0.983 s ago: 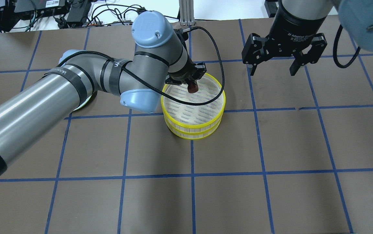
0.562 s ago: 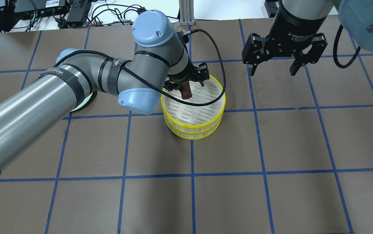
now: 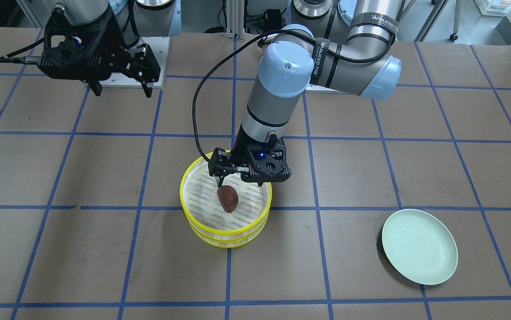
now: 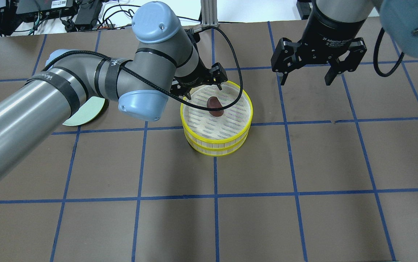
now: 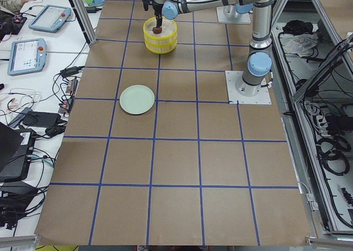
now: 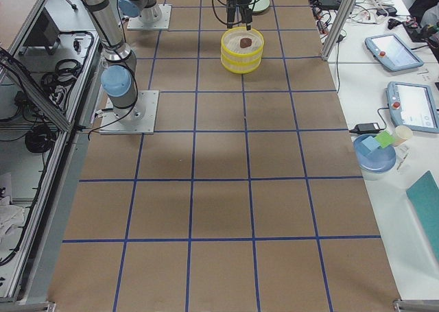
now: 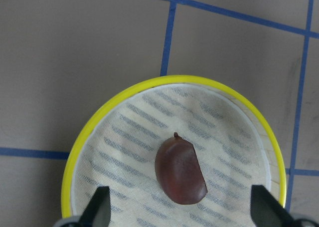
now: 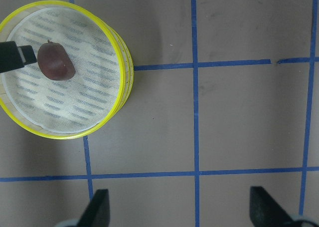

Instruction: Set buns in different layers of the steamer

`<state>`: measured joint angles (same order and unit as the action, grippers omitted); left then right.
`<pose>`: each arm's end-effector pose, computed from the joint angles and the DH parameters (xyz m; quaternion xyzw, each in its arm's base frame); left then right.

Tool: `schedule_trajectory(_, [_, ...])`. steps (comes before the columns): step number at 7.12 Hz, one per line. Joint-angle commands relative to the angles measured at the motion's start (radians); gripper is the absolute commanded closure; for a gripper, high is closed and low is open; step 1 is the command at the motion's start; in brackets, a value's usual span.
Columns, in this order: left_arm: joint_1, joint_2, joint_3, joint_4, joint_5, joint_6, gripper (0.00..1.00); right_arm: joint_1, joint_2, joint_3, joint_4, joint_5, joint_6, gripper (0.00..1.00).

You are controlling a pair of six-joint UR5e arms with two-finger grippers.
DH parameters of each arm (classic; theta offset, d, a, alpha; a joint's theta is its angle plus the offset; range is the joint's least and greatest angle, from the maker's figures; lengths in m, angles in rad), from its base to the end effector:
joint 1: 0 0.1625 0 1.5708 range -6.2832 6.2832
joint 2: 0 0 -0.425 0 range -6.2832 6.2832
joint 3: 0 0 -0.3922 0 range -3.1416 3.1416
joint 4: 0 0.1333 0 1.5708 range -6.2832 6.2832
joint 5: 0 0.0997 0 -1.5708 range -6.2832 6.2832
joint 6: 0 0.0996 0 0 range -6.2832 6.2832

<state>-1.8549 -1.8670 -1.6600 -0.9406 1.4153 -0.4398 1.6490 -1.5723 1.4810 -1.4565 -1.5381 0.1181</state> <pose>-0.3132 -0.5420 0.3502 0.0675 -0.9873 0.0865 0.1152 0.1742 -0.4752 0.5214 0.0201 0.9996 0.0130 0.0151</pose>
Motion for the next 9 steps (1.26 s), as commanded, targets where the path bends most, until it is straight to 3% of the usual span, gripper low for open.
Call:
schedule_trajectory(1, [0.095,0.041,0.04,-0.048,-0.007,0.278,0.0,0.0,0.0,-0.001,0.001,-0.002,0.0,0.0])
schedule_trajectory(2, [0.158,0.072,0.058,-0.137,-0.004,0.408,0.0,0.0,-0.002,-0.001,0.001,-0.002,0.0,0.0])
schedule_trajectory(5, [0.351,0.166,0.086,-0.322,0.004,0.456,0.0,0.0,-0.003,0.001,0.002,0.0,0.0,0.0])
schedule_trajectory(6, [0.38,0.198,0.088,-0.381,0.011,0.486,0.0,0.0,-0.003,0.001,0.004,-0.003,0.0,0.0])
schedule_trajectory(7, [0.388,0.224,0.088,-0.418,0.089,0.487,0.0,0.0,-0.003,0.001,0.002,-0.004,0.0,0.0])
schedule_trajectory(9, [0.387,0.299,0.085,-0.461,0.113,0.57,0.0,0.0,-0.002,0.001,0.004,-0.004,0.002,0.0])
